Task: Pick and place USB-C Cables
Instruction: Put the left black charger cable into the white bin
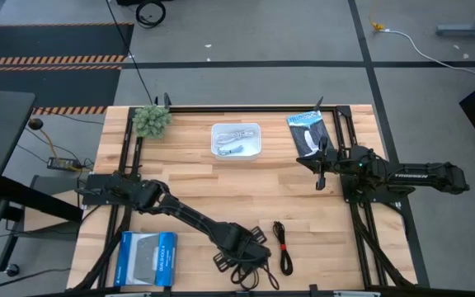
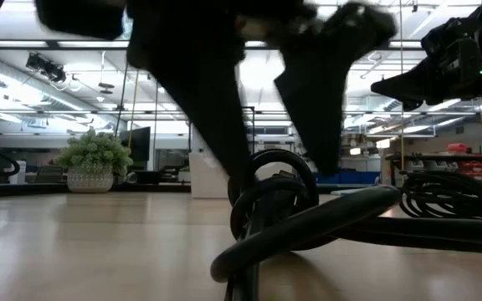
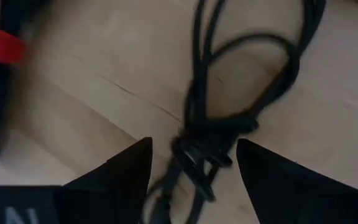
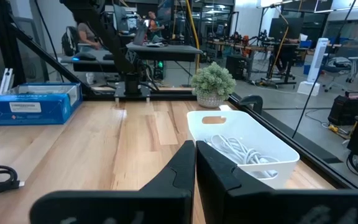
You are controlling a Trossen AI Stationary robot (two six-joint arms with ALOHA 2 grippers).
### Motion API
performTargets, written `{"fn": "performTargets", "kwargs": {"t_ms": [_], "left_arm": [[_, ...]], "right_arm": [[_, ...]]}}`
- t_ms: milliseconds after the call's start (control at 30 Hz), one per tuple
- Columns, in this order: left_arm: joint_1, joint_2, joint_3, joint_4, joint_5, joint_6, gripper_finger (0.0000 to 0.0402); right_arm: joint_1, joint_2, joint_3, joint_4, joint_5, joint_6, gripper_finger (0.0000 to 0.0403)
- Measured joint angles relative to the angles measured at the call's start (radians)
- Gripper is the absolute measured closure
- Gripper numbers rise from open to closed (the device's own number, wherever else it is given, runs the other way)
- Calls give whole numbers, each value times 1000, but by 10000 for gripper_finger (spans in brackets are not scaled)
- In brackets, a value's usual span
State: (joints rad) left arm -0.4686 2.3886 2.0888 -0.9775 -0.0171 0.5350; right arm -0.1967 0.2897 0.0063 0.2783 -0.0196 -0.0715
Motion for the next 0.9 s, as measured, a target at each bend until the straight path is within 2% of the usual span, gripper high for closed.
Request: {"fn": "performTargets", "kwargs": {"t_ms": [233, 767, 900], "left_arm": [[-2, 26, -1, 2, -6, 2, 192], [-6, 29, -2, -32, -9, 0, 309], [0, 28, -1, -35, 10, -60, 328]], "right_arm": [[0, 0, 0, 0, 0, 0, 383], [0, 0, 0, 9, 0, 0, 383], [0, 0, 0, 9, 0, 0, 383]]}}
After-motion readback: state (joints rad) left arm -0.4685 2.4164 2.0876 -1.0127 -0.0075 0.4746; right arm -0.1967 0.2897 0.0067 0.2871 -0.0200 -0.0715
